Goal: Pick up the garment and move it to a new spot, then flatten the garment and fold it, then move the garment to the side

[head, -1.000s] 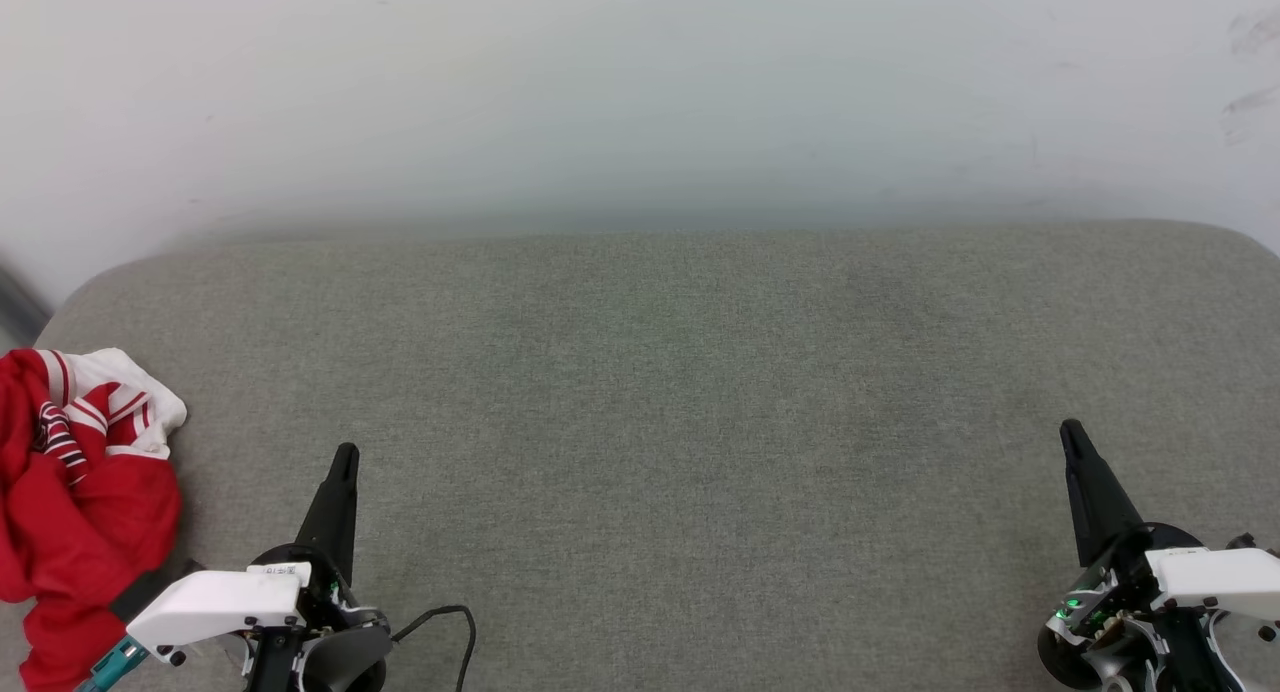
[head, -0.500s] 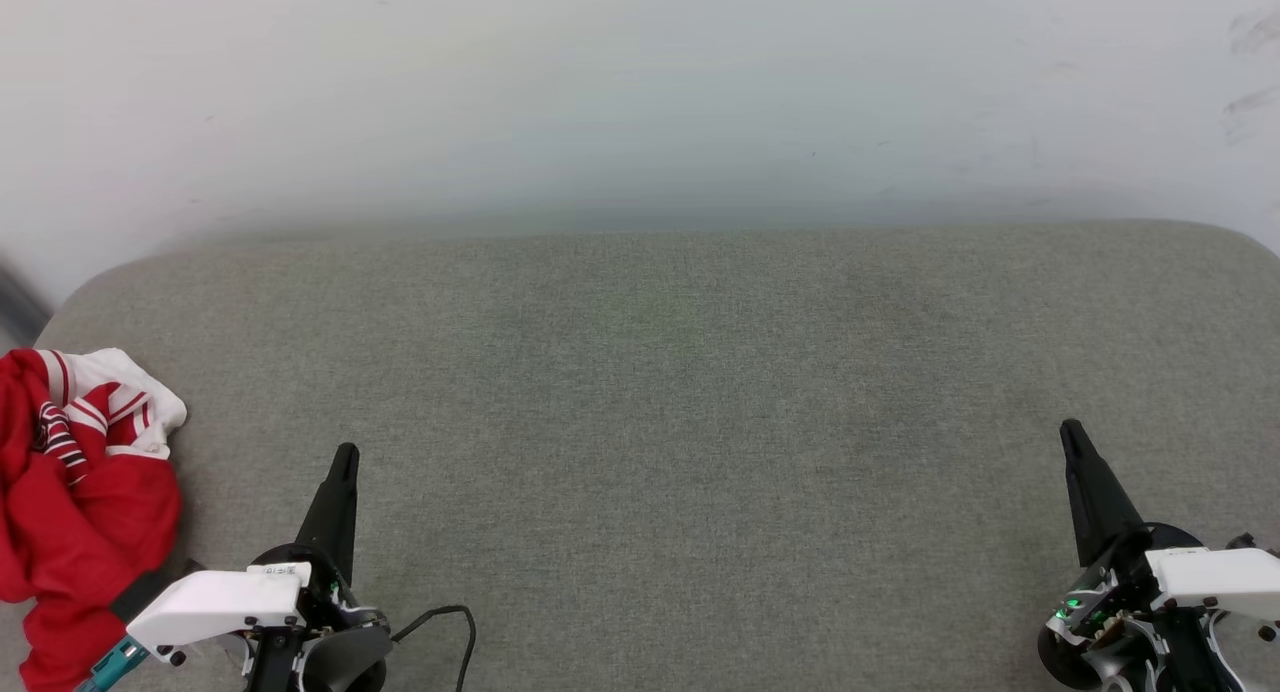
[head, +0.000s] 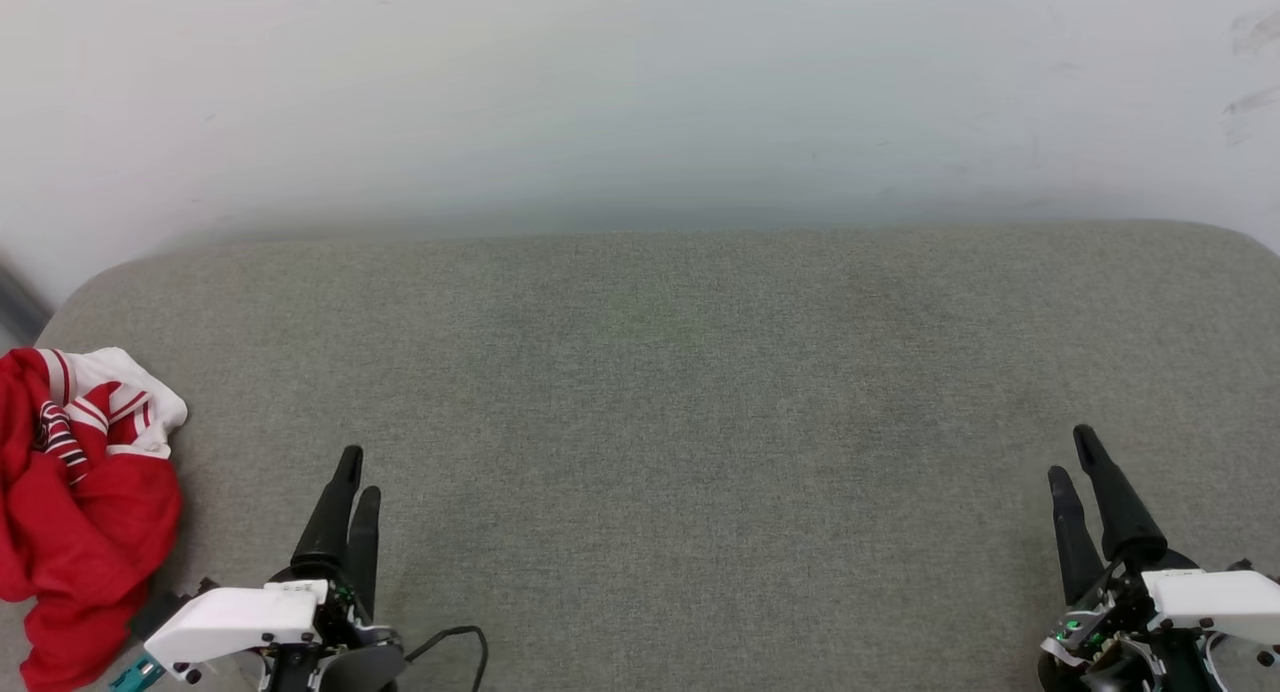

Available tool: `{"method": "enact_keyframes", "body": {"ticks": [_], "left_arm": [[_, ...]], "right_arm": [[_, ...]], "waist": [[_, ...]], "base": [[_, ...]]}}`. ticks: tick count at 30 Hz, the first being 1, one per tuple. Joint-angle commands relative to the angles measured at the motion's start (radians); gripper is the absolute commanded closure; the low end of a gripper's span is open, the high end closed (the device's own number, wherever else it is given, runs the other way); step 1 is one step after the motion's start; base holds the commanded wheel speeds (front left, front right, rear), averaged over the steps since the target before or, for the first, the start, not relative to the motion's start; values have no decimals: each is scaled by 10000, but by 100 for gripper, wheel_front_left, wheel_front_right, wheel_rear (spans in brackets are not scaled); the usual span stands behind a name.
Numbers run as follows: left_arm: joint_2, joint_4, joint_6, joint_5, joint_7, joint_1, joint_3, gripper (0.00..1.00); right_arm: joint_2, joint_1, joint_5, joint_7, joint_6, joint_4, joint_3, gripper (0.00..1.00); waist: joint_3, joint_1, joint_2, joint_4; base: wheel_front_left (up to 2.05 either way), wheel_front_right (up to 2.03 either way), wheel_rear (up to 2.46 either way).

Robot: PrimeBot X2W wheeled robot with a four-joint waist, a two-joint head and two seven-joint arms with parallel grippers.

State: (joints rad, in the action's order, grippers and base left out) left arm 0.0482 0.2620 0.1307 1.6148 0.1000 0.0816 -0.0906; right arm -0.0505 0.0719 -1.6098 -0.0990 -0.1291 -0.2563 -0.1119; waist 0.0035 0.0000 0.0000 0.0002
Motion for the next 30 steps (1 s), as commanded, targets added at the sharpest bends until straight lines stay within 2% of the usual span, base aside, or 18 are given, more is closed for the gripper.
{"method": "enact_keyframes", "body": {"ticks": [1,7,15,30], "left_arm": [[16,-250,2,49,-127,277,176,0],[18,-434,2,-59,-446,353,570,0],[22,-688,2,-868,-772,385,822,0],[22,-1204,-7,-4542,-1375,353,1012,0]], "right_arm": [[-7,120,59,111,-16,325,43,0],[-55,-27,362,420,-17,594,150,0],[-188,-147,1164,767,-17,831,291,0],[-222,-338,5633,1372,-19,1537,399,0]], "waist": [[2,0,0,3],[3,0,0,19],[-2,0,0,41],[-17,0,0,110]], "base": [[0,0,0],[0,0,0],[0,0,0],[0,0,0]]}}
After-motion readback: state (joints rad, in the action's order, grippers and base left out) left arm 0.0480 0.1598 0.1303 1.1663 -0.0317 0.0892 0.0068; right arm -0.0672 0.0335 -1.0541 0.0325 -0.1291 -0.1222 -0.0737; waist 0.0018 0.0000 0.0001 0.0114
